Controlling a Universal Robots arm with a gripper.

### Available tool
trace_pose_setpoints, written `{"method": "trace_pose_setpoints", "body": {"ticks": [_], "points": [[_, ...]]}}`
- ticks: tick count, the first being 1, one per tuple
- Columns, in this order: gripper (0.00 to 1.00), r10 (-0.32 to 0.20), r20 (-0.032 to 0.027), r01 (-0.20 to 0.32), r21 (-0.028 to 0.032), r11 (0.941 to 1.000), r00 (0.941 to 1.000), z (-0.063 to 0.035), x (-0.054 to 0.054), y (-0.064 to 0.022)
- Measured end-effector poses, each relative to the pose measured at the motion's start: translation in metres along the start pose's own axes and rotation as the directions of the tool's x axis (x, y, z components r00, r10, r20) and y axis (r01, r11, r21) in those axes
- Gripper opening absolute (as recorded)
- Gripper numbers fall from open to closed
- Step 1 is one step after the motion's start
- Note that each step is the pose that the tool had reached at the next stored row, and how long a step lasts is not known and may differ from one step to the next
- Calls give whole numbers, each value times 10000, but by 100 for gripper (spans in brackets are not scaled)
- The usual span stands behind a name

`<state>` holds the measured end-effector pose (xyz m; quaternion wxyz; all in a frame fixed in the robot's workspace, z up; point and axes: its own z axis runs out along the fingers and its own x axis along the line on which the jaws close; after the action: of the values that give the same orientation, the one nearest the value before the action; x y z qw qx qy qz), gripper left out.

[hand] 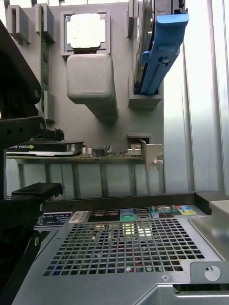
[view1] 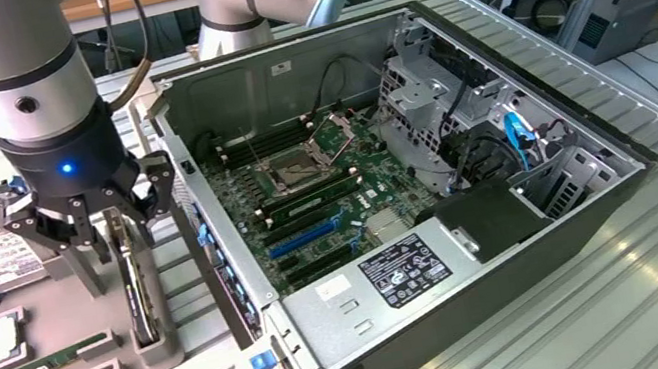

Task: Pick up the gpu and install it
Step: 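Pick up the gpu and move the gpu toward the slot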

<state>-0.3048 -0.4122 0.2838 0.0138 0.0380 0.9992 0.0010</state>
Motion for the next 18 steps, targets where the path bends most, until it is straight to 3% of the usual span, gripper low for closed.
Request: {"method": "trace_pose_setpoints", "body": {"ticks": [18], "points": [[48,0,1,0,0,10000,10000,100,9,-1]]}}
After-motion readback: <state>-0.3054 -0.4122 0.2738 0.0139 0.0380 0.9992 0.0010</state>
